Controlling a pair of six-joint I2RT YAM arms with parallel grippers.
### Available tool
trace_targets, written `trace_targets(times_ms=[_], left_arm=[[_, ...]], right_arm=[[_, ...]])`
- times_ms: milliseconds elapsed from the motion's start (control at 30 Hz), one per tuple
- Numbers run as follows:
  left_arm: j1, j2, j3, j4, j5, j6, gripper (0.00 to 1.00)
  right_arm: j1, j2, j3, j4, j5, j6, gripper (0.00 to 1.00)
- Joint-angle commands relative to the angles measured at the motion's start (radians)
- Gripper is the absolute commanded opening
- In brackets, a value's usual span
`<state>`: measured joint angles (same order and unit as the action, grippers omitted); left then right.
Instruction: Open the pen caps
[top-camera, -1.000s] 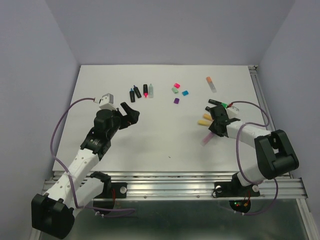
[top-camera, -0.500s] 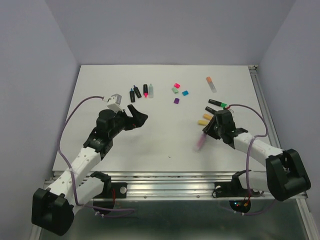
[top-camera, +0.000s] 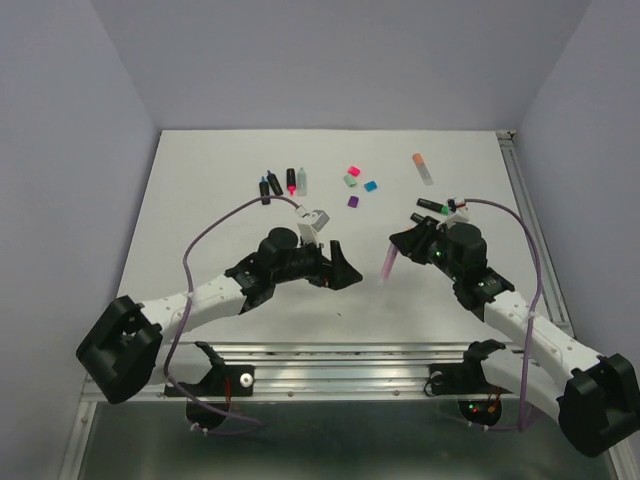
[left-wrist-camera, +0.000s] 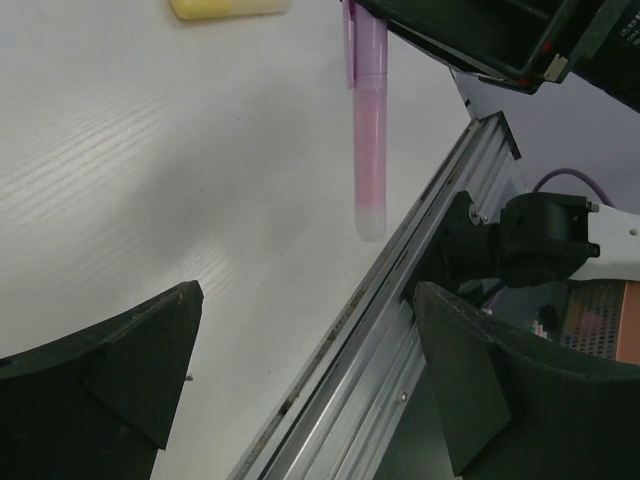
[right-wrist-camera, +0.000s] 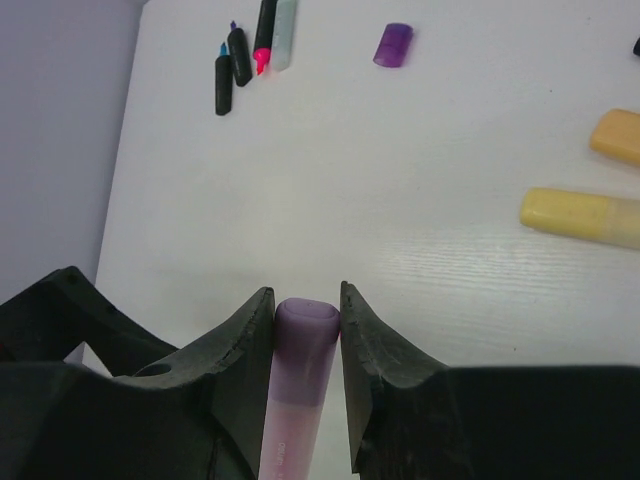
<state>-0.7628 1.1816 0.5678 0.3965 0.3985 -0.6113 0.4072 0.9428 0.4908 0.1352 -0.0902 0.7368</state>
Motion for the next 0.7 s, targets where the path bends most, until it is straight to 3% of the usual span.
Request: trace_targets(times_ms=[0,167,400,667], left_arm=[[-0.075,0.113,0.153,0.088,-0.021,0.021,0.99],[-0.141,0.237,0.282,0.053,-0.098,0.053,0.99],[-0.185,0.377,0.406,-0.051,-0.164,0.096,0.99],[-0.217,0.449,0.478,-0.127,-0.213,0.127,0.95]], right_arm=[[0.031,-0.019,-0.001,0.055,0.017,0.010,0.08],[0.059,-0.013,0.040,-0.031,0.084,0.055,0.07],[0.081,0.002,0.057,-0.026,0.109,0.096,0.07],[0.084,0.016,0.104,-0.103,0.162,0.124,0.07]])
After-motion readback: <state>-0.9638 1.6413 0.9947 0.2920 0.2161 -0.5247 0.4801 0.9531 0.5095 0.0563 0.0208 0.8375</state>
